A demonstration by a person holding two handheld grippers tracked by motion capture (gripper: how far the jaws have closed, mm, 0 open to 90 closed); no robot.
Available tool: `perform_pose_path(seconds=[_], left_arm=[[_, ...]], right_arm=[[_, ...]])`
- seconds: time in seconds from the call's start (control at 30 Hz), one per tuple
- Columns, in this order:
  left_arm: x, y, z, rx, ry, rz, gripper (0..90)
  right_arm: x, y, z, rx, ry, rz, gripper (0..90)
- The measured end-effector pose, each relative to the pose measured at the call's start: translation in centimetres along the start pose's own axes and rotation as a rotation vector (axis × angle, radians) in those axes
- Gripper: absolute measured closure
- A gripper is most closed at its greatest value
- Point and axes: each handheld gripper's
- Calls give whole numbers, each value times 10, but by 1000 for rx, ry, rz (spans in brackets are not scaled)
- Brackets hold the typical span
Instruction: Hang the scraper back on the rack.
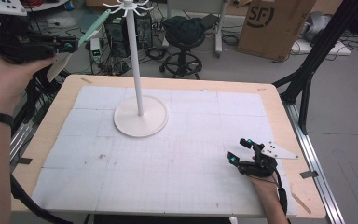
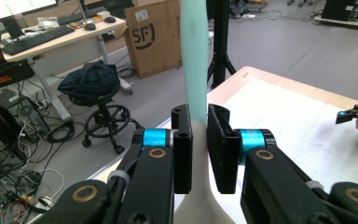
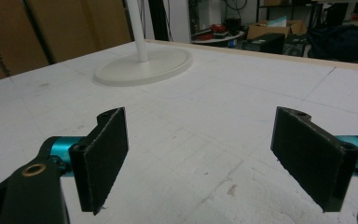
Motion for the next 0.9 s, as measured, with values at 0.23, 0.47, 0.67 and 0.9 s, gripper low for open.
perform_pose_path(seconds=[0.23,0.47,0.67,0.9], left_arm=[[-1,10,-9,-17,-16,28,588],[-15,53,-21,-20,-82,-17,296],[-34,113,-30,-69,6,-28,234],[-60,183,-34,-135,58,-49,218]], right_arm=[[0,0,0,1,1,2,180],[0,0,0,2,-1,0,180],[0,0,0,4,-2,2,180],[1,0,0,7,0,12,179]])
Point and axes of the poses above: each handheld gripper's, and its own axes: z roughly backward along the jaws, y roughly out of its underside, x roughly to its left, and after that the axes turned 6 degrees about y, right-handed
